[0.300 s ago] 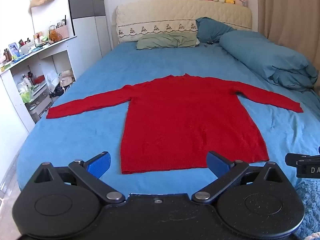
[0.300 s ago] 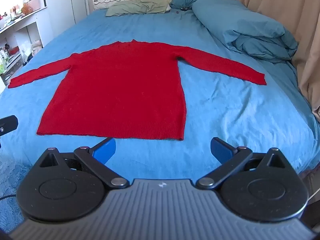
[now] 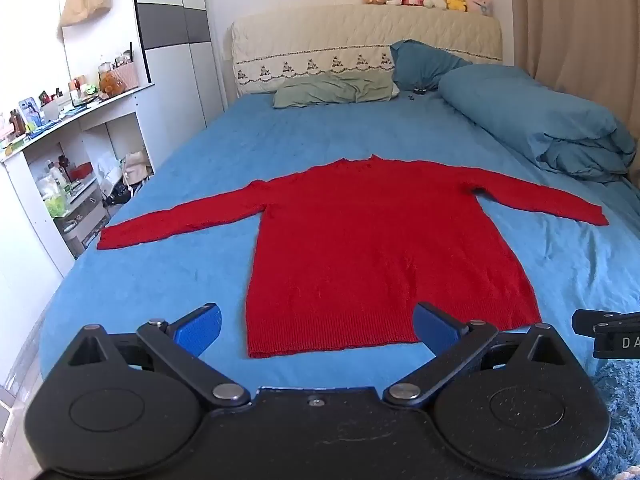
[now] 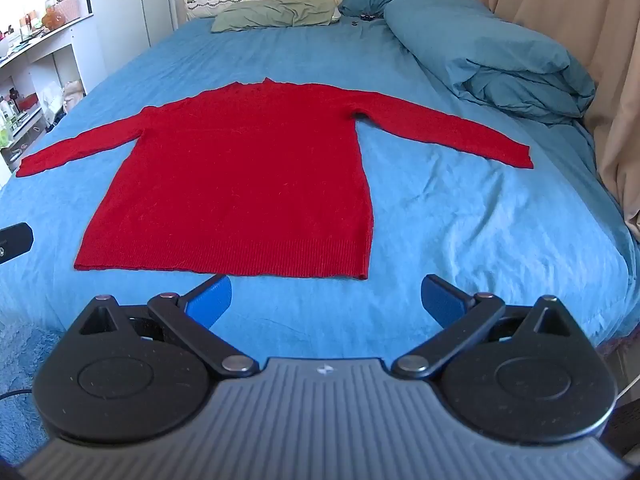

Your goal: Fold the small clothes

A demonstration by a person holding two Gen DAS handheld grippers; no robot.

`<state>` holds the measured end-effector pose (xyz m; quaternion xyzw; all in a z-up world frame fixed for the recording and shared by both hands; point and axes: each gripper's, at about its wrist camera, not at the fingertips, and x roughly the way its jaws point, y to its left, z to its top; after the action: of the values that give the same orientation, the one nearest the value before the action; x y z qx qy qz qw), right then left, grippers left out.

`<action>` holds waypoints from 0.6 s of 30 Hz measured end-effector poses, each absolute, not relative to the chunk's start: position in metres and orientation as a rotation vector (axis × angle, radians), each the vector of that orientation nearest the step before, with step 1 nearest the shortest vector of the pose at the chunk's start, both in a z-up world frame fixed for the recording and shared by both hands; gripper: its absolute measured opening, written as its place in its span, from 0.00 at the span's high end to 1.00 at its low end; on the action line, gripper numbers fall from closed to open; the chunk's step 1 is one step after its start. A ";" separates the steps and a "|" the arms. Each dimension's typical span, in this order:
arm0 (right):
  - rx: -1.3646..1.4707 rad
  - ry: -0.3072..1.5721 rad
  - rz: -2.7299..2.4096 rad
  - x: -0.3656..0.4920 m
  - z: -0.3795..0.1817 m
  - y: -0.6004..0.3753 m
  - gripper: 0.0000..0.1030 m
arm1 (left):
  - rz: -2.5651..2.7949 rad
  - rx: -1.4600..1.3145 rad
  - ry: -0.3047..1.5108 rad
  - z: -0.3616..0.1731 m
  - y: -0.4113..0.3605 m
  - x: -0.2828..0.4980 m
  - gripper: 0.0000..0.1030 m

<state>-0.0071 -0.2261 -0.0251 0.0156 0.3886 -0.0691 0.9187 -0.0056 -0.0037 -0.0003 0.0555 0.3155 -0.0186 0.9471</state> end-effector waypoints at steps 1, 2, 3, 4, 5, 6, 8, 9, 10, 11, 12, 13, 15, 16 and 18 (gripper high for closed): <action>0.031 0.799 -0.142 -0.007 -0.025 -0.226 0.00 | -0.034 0.110 0.637 0.000 -0.003 -0.007 0.00; 0.030 0.799 -0.143 -0.008 -0.025 -0.225 0.00 | -0.032 0.106 0.635 0.000 -0.002 -0.008 0.00; 0.034 0.802 -0.141 -0.007 -0.025 -0.226 0.00 | -0.030 0.100 0.636 0.000 0.000 -0.009 0.00; 0.033 0.802 -0.140 -0.007 -0.025 -0.225 0.00 | -0.031 0.102 0.644 0.001 -0.004 -0.007 0.00; 0.031 0.802 -0.141 -0.007 -0.025 -0.225 0.00 | -0.033 0.099 0.648 0.000 -0.004 -0.006 0.00; 0.033 0.802 -0.140 -0.007 -0.025 -0.225 0.00 | -0.032 0.096 0.650 0.000 -0.004 -0.006 0.00; 0.033 0.801 -0.141 -0.008 -0.025 -0.225 0.00 | -0.029 0.098 0.648 0.001 -0.004 -0.007 0.00; 0.033 0.800 -0.141 -0.008 -0.024 -0.225 0.00 | -0.029 0.102 0.650 0.001 -0.005 -0.005 0.00; 0.033 0.801 -0.141 -0.007 -0.024 -0.225 0.00 | -0.030 0.102 0.650 0.002 -0.005 -0.005 0.00; 0.034 0.801 -0.141 -0.007 -0.023 -0.225 0.00 | -0.031 0.103 0.651 0.002 -0.006 -0.005 0.00; 0.035 0.801 -0.141 -0.007 -0.023 -0.225 0.00 | -0.031 0.103 0.651 0.002 -0.007 -0.004 0.00; 0.034 0.801 -0.141 -0.009 -0.025 -0.225 0.00 | -0.033 0.104 0.652 0.001 -0.004 -0.004 0.00; 0.034 0.801 -0.141 -0.008 -0.026 -0.224 0.00 | -0.033 0.105 0.652 0.001 -0.004 -0.004 0.00; 0.033 0.801 -0.140 -0.008 -0.025 -0.224 0.00 | -0.033 0.106 0.652 0.001 -0.004 -0.003 0.00; 0.032 0.801 -0.141 -0.008 -0.026 -0.224 0.00 | -0.034 0.109 0.652 0.001 -0.004 -0.003 0.00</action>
<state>-0.0082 -0.2238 -0.0261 0.0158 0.3897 -0.0686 0.9182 -0.0028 -0.0040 0.0012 0.0536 0.3201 -0.0166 0.9457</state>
